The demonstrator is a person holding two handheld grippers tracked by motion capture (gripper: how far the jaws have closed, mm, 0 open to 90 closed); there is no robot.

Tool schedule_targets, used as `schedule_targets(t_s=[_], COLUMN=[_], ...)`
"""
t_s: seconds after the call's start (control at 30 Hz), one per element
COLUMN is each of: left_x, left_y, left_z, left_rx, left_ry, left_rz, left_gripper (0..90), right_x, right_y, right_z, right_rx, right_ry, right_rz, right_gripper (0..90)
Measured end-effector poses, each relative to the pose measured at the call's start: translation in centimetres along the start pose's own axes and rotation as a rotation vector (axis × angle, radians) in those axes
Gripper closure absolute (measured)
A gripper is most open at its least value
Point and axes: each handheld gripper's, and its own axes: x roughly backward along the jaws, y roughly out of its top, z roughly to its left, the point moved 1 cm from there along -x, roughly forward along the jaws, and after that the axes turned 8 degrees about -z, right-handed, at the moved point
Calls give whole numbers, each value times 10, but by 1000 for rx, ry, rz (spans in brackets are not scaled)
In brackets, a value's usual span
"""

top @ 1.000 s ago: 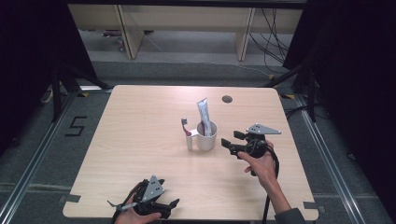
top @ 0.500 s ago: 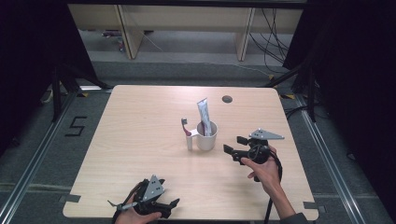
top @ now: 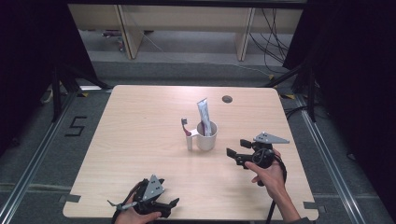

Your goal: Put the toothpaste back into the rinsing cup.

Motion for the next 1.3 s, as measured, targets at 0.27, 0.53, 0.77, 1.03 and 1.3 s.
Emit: schedule_targets(t_s=[0.27, 0.53, 0.77, 1.03, 1.3], left_x=[0, 4, 3, 4, 4], left_y=[-1, -3, -4, -4, -4], left_z=[-2, -1, -1, -1, 0], left_rx=[2, 20, 6, 0, -9], left_ry=[-6, -2, 3, 5, 5], left_rz=[-14, -24, -7, -5, 9], left_gripper=[164, 164, 164, 164, 163], right_x=[6, 14, 22, 28, 36], right_y=[-8, -12, -19, -29, -35], right_z=[-4, 0, 6, 10, 10], right_rx=[35, 71, 69, 44, 97], right_ry=[-10, -14, -6, 0, 0], right_rz=[39, 38, 71, 90, 99], right_gripper=[216, 211, 198, 169, 164])
